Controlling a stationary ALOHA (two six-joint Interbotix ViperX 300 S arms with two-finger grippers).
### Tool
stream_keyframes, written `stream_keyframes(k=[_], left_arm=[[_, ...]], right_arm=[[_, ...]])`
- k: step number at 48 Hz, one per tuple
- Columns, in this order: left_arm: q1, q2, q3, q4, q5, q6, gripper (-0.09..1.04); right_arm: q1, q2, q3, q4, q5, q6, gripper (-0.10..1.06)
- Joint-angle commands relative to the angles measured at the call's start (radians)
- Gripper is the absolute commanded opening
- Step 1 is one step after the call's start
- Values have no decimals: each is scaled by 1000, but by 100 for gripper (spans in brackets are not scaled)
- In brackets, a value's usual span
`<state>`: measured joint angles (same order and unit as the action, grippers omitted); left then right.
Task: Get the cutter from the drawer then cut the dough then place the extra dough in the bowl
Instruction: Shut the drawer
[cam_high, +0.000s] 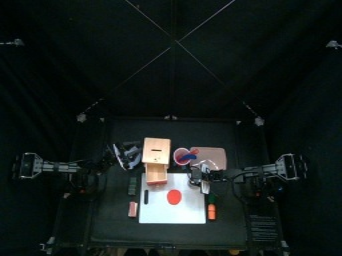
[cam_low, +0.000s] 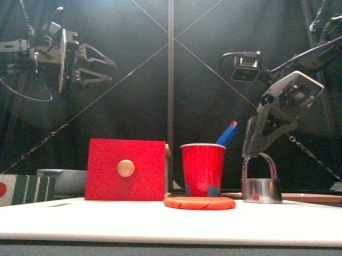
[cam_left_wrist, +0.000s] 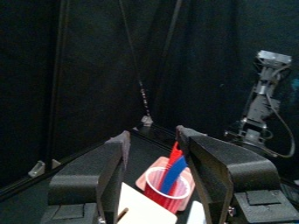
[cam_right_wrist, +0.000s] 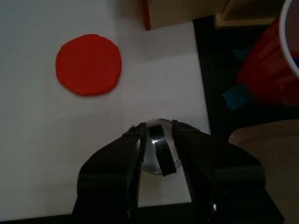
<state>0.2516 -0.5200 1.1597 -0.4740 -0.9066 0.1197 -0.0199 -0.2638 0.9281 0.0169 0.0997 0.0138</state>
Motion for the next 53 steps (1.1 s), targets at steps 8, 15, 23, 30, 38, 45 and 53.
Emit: stream_keyframes(k=[8,15,23,30,38,45,53], left_arm=[[259,67,-195,147,449,8,84],[351,127,-331,328,719,6,84],[420,241,-468,512,928,8,84],[431,394,-595,626,1065,11,84],[428,560,-767,712,1272,48,84],[422,624,-833,715,1299,112,84],[405,661,-844,663,1351,184,84]], right_arm=[[51,35,-153,-8,2,-5,70],[91,121,-253,-12,3,-5,70],[117,259,-350,-12,2,-5,70],[132,370,-457,-12,3,-3,70],[135,479,-572,-12,32,-11,69],[135,531,-634,-14,54,-11,69],[130,558,-661,-46,58,-6,68]])
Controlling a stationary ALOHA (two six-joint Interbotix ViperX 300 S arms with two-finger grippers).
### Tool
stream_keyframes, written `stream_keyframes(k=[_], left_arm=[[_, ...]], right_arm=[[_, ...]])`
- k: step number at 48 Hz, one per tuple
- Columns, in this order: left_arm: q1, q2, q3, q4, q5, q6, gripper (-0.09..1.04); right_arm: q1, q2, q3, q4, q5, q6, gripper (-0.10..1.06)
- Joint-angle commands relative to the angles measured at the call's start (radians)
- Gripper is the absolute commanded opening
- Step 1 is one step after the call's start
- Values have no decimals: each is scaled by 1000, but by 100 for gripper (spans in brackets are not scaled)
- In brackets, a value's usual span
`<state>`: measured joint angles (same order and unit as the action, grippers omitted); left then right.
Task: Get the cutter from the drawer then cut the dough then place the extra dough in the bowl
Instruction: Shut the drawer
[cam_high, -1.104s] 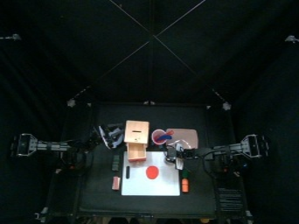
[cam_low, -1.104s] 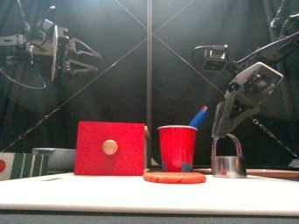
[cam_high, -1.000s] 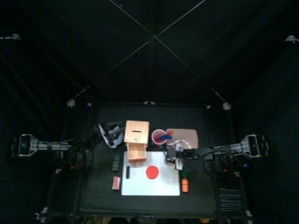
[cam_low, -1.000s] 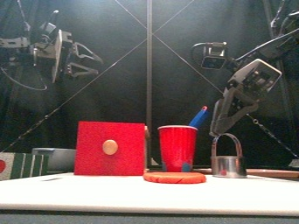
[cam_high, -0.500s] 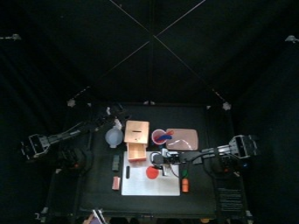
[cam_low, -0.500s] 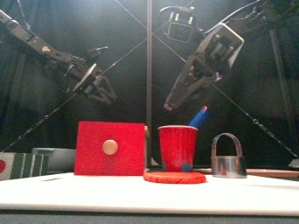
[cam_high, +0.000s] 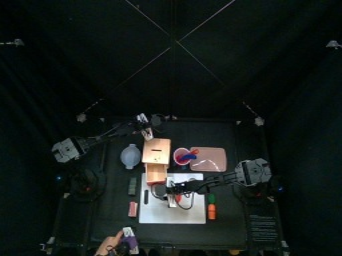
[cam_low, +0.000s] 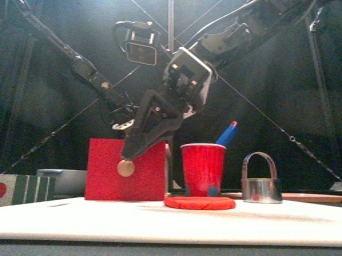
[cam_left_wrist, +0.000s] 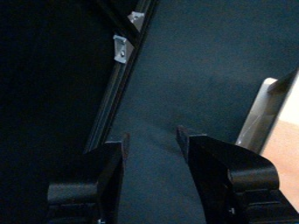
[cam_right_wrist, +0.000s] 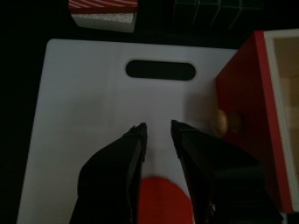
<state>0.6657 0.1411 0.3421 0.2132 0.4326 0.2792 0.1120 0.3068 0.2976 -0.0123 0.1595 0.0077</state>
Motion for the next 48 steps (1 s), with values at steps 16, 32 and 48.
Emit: stream_keyframes(k=[16,32,48], left_arm=[[-25,2,12,-75,14,55,84],[-37,12,15,-77,6,54,84],[-43,15,28,-83,-2,52,84]], right_arm=[[-8,3,-61,-69,26,0,40],[-57,78,-158,-120,32,2,37],[-120,91,-204,-184,38,3,38]])
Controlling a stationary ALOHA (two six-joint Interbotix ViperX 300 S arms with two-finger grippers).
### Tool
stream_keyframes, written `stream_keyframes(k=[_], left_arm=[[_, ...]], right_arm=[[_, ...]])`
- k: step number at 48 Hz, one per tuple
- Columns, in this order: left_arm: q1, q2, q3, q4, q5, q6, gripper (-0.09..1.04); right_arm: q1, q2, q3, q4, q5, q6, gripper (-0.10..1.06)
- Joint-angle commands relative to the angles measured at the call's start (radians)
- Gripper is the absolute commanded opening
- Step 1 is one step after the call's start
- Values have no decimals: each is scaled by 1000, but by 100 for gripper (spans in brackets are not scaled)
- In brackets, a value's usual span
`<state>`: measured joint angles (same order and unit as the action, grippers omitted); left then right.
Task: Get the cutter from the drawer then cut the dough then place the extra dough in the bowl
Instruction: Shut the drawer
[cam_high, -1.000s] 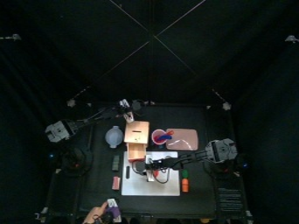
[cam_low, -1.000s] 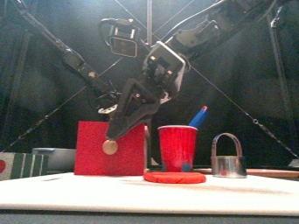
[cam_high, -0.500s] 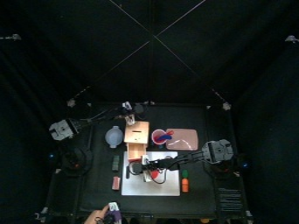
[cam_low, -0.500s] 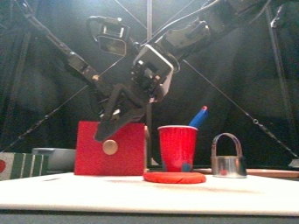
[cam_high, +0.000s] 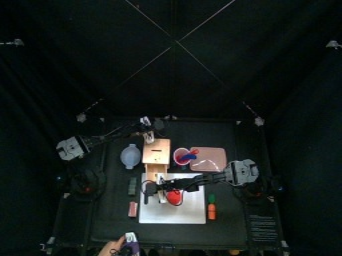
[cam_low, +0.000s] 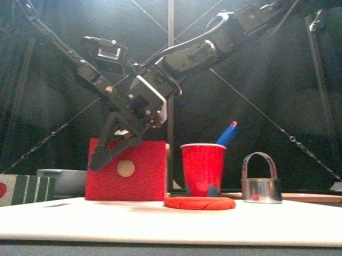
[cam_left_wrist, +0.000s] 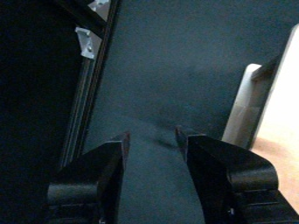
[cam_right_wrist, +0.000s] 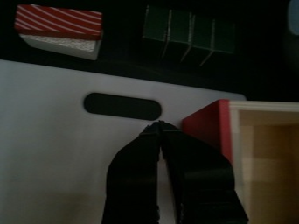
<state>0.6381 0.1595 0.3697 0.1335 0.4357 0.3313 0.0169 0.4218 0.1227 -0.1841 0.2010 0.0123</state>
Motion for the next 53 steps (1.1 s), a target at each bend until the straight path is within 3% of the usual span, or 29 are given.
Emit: stream_keyframes(k=[1,16,37,53], left_arm=[[-15,-3,2,-3,-6,0,84],[-9,-3,3,-3,-18,0,84],[-8,-3,3,-3,-23,-6,84],[-8,3,-2,-3,-25,-6,84]], right_arm=[[-26,-25,-31,-14,-3,-2,38],[-60,-31,-37,-66,-3,0,37],[29,-57,-17,37,-2,-2,38],[28,-57,43,40,6,-3,38]])
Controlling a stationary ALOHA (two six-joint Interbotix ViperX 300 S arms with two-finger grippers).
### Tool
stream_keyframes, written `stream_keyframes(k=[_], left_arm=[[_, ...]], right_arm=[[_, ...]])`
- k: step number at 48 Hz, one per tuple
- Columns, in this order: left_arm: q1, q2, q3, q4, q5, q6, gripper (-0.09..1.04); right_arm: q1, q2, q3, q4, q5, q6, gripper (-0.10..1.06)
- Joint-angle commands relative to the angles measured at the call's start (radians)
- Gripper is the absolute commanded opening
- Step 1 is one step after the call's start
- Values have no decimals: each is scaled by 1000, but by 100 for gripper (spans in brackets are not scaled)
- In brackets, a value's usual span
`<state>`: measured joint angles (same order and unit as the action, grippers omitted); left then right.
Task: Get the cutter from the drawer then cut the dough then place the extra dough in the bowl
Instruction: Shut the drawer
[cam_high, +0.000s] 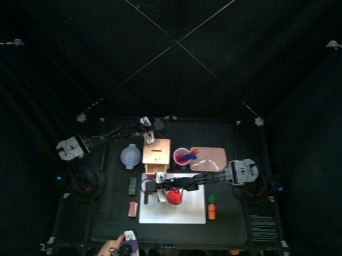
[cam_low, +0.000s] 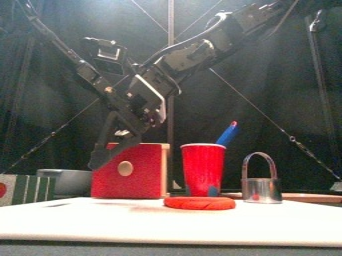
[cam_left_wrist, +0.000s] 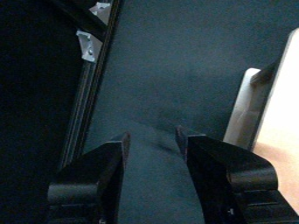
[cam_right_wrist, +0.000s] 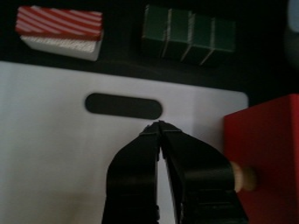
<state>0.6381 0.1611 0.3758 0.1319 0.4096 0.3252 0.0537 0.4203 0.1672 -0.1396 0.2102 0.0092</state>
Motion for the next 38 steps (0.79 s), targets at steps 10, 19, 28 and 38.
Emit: stream_keyframes(k=[10,19,28,38], left_arm=[[-8,11,-9,0,2,0,84],[-8,11,-9,0,-2,2,84],[-8,14,-9,-2,-2,0,84],[-8,15,-6,-2,-2,-2,84]], right_arm=[[-58,-51,3,-35,-3,-2,37],[-104,-51,-2,-100,-5,-3,38],[-147,-49,-11,-156,-11,-6,37],[-175,-51,-15,-178,-11,-11,37]])
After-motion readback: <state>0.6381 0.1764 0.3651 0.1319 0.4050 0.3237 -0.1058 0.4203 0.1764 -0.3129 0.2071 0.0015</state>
